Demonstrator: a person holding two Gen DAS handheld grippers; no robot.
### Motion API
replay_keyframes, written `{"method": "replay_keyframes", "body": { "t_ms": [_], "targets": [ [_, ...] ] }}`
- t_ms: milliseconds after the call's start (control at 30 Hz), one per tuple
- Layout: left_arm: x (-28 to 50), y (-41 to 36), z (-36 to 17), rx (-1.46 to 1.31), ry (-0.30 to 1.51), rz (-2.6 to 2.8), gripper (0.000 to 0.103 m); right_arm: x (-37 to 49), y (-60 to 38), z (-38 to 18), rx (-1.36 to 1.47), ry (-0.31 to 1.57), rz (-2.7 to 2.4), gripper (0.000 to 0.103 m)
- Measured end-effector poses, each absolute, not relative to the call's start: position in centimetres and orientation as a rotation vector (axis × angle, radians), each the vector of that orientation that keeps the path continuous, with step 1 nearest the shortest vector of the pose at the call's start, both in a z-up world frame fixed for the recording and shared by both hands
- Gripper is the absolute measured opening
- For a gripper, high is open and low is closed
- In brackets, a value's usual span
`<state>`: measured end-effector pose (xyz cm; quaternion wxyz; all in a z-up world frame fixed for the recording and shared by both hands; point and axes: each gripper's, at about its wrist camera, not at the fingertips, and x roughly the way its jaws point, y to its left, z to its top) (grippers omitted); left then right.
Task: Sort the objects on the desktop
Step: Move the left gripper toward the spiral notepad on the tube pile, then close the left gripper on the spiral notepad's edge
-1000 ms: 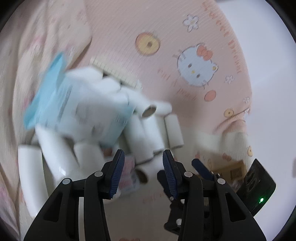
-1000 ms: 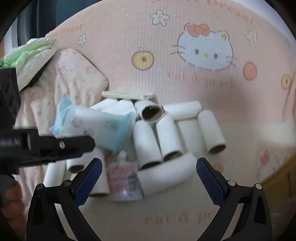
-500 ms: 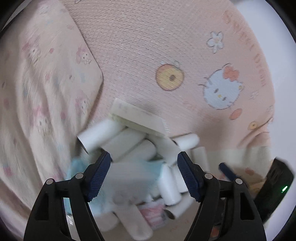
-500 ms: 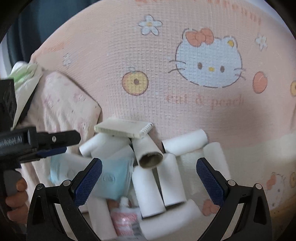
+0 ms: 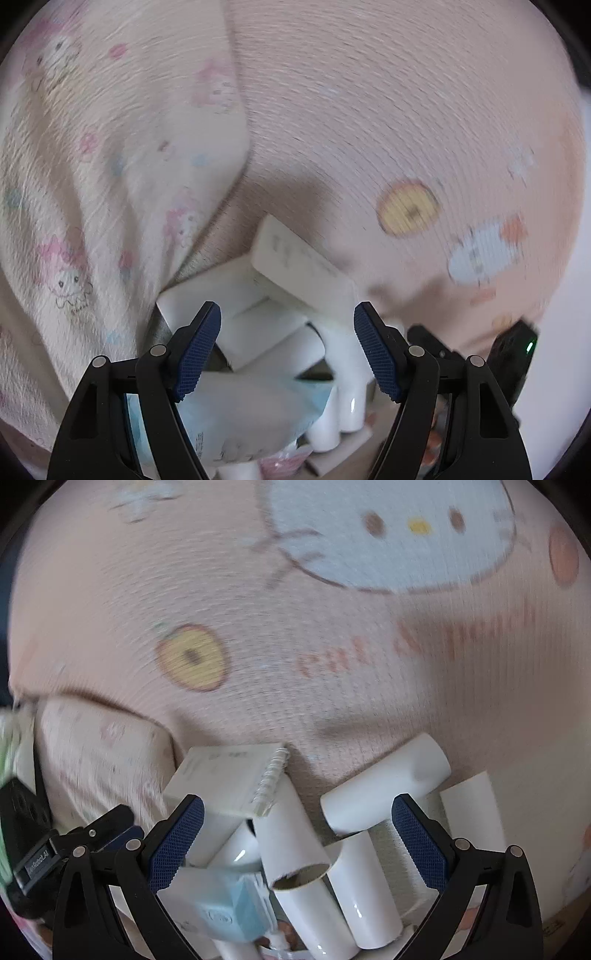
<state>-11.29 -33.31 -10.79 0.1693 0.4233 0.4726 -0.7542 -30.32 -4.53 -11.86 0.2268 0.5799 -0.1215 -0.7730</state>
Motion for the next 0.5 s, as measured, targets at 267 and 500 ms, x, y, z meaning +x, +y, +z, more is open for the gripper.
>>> {"method": "replay_keyframes", "body": {
  "t_ms": [267, 500],
  "targets": [
    [-13.2, -36.1, -12.7, 1.197, 1.536, -1.914, 0.078, -31.1, -5.5, -12.0, 1.544, -0.164, -2.162, 0.101],
    [-14.1, -36.4, -15.4, 1.228, 1.592, -1.786, 0.063, -30.6, -5.0, -13.3, 1.462, -0.27, -2.126, 0.094]
  ]
}}
